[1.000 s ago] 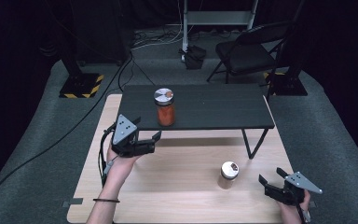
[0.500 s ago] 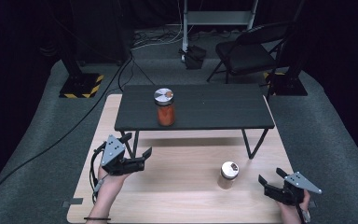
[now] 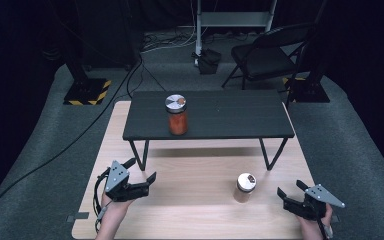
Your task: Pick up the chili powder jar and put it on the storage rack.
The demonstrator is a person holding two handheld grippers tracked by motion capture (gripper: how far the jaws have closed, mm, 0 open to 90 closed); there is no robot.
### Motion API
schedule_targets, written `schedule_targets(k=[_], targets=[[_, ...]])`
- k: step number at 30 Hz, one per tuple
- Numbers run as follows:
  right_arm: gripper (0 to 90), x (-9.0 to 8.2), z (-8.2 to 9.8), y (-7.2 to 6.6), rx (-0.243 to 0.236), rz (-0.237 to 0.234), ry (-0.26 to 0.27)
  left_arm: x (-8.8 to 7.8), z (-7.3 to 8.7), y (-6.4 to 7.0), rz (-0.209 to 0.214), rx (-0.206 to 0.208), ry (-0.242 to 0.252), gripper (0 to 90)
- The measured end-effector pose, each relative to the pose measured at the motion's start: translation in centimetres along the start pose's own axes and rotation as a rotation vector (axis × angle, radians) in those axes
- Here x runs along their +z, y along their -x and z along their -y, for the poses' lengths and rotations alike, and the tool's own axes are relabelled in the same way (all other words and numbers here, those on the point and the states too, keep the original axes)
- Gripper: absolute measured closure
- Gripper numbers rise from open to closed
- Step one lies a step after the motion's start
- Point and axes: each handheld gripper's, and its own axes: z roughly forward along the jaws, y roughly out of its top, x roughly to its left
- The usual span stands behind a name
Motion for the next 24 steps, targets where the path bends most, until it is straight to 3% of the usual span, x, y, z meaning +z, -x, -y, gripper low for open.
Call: schedule_targets(k=[7, 17, 21, 24], targets=[[16.4, 0.0, 0.0, 0.0, 0.001, 0.002, 0.001, 0.2, 2.6, 0.0, -0.007, -0.042, -0.024, 12.8], [16.4, 0.0, 0.0, 0.0, 0.001, 0.003, 0.000, 0.3, 4.4, 0.2, -0.033, -0.043, -0.058, 13.0], [16.4, 0.0, 0.0, 0.0, 0.000, 0.003, 0.000, 0.1, 5.2, 0.2, -0.037, -0.058, -0.048, 13.2], [16.4, 0.0, 0.0, 0.0, -0.001, 0.002, 0.000, -0.2, 5.5, 0.4, -0.052, -0.043, -0.048, 13.2]])
